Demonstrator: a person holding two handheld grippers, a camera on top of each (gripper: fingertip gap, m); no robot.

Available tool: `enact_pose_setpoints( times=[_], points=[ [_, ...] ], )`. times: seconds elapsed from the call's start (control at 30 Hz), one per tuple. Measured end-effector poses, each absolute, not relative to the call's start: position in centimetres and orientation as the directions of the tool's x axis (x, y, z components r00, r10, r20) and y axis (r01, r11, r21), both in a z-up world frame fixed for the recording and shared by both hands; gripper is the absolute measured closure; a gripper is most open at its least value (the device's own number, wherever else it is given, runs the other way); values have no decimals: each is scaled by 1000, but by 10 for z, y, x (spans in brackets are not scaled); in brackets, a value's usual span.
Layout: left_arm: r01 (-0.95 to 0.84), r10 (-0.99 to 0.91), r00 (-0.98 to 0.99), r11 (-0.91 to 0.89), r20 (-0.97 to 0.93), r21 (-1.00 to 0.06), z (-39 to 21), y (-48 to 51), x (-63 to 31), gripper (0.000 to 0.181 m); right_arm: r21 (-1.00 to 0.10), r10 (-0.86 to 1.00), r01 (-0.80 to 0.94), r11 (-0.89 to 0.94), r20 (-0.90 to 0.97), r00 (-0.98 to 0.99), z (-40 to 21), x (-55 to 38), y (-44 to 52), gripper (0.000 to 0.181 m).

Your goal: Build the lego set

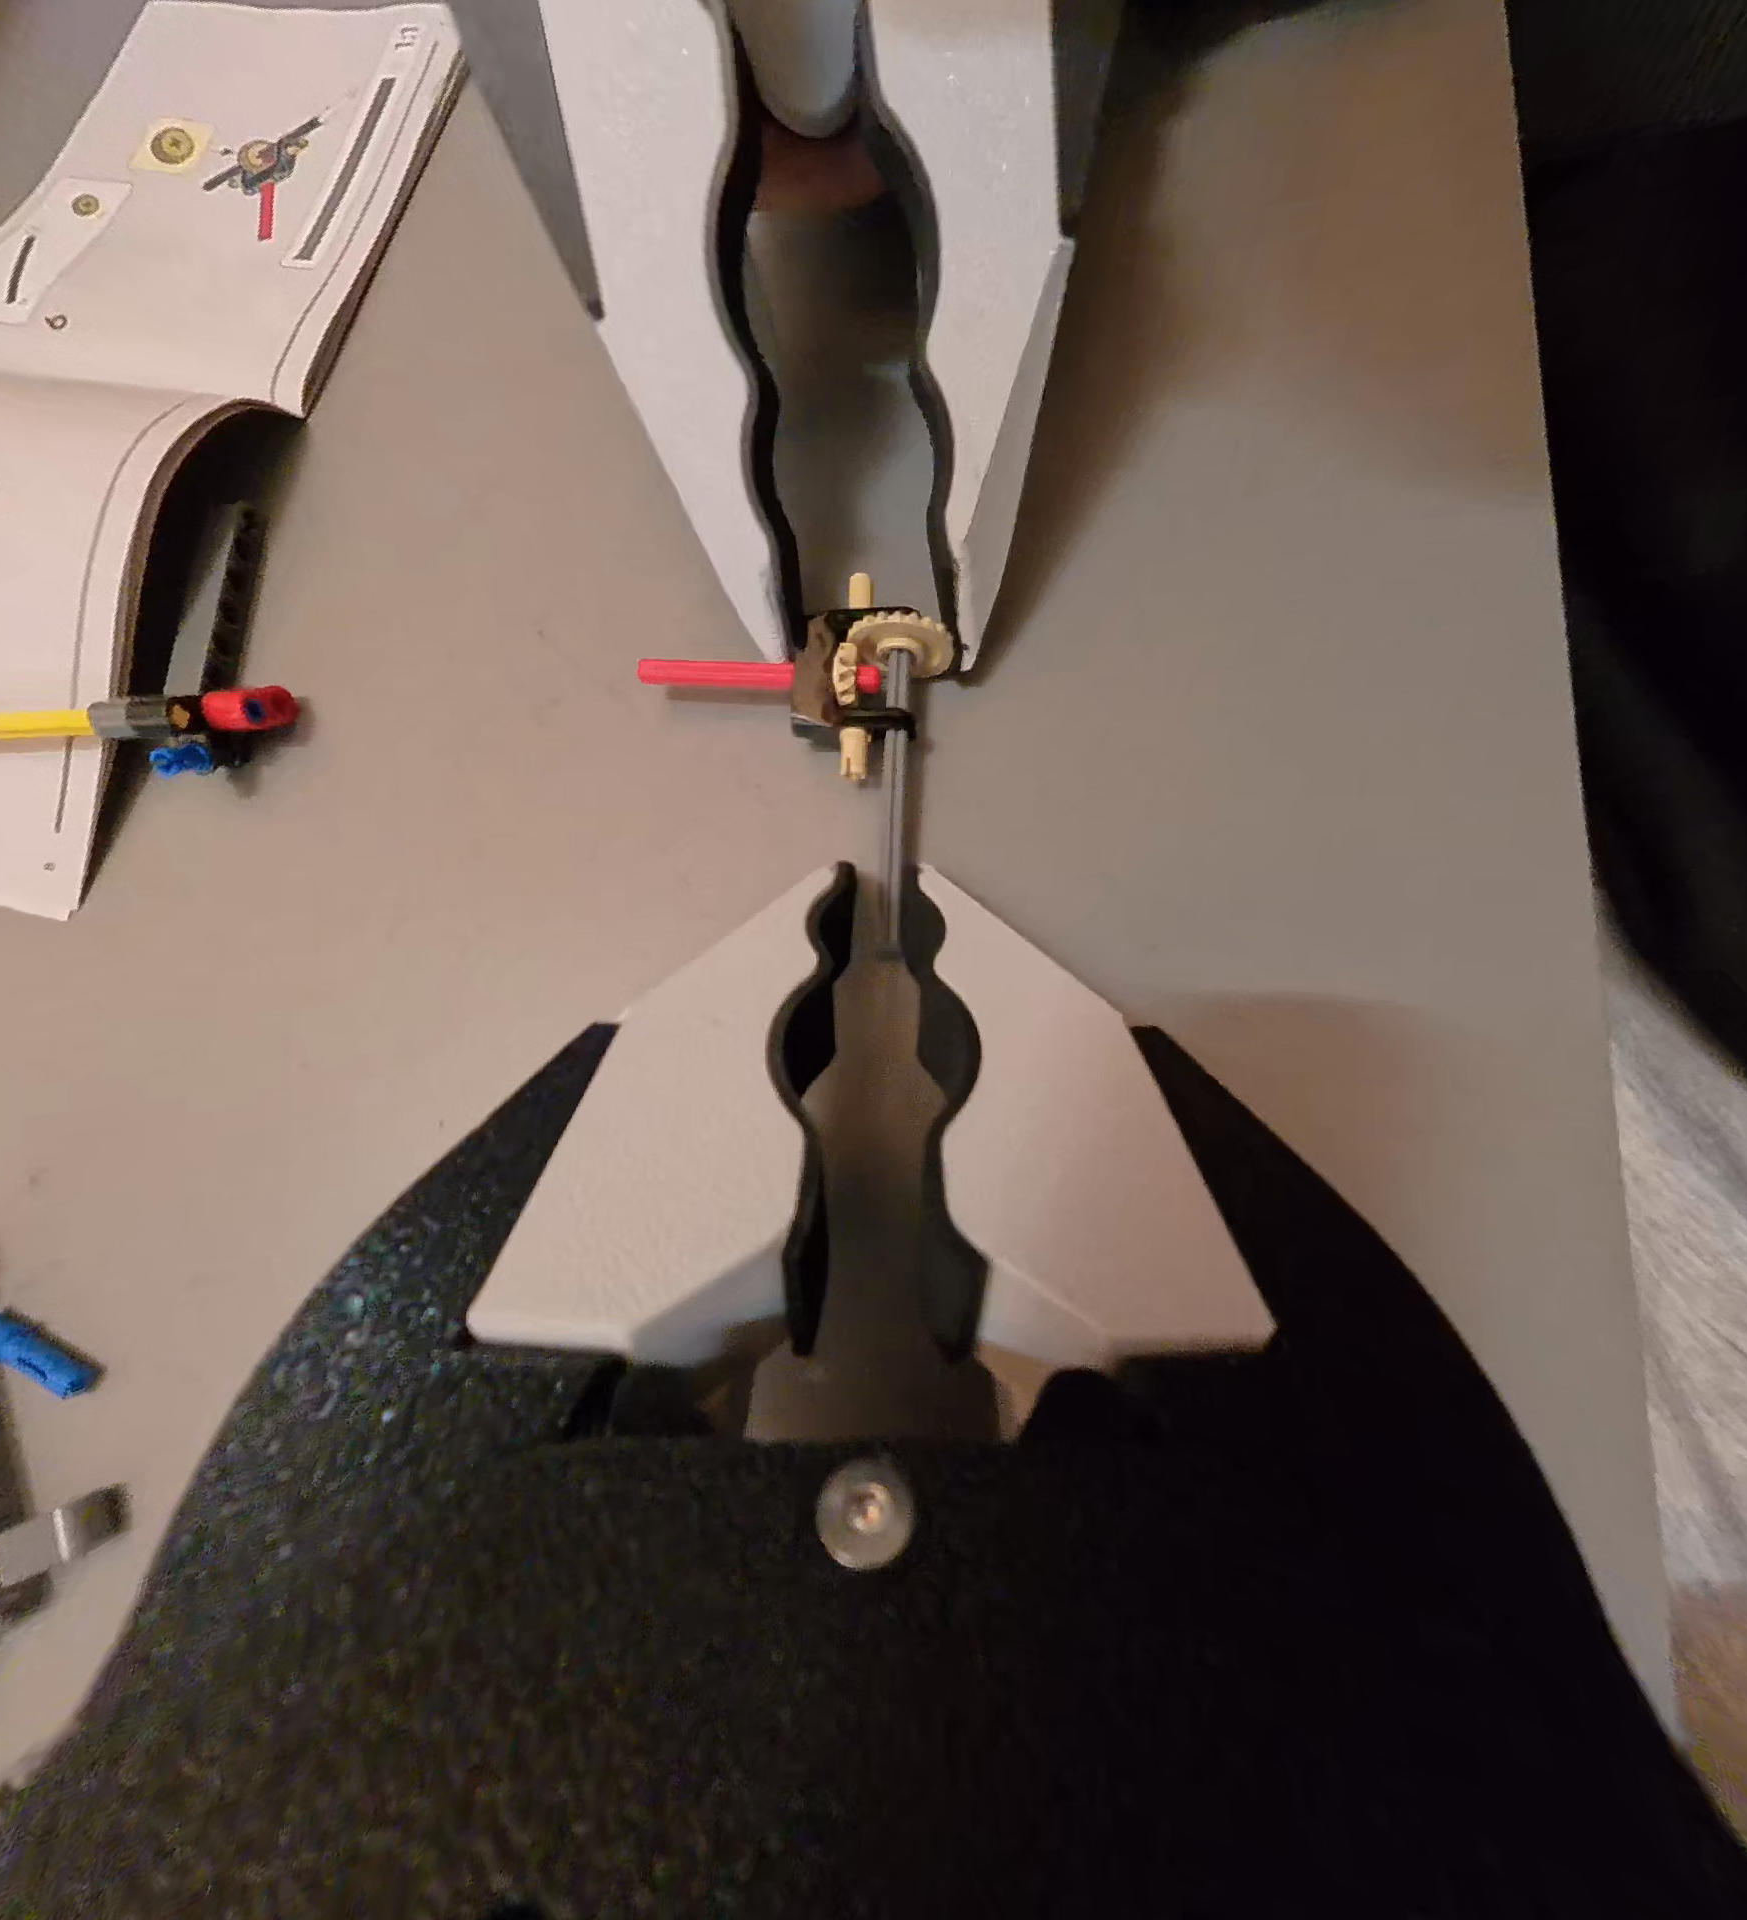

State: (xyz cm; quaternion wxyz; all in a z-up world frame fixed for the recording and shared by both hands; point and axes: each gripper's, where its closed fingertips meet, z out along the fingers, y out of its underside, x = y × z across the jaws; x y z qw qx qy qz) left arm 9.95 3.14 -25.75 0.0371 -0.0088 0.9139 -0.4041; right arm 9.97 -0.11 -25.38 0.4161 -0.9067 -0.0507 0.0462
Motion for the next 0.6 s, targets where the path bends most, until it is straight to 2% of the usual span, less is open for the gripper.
enact_pose_setpoints(
  times=[0.2, 0.6],
  points=[
    [-59, -93, -996, 672, -5, -738, -258, 38, 91, 178, -758, 148, 61, -649, -47, 988, -254, 95, -1, 154],
    [-81, -107, -994, 673, 12, -735, -258, 38, 86, 180, -758, 153, 55, -650, -60, 986, -254, 91, 1, 154]
  ],
)
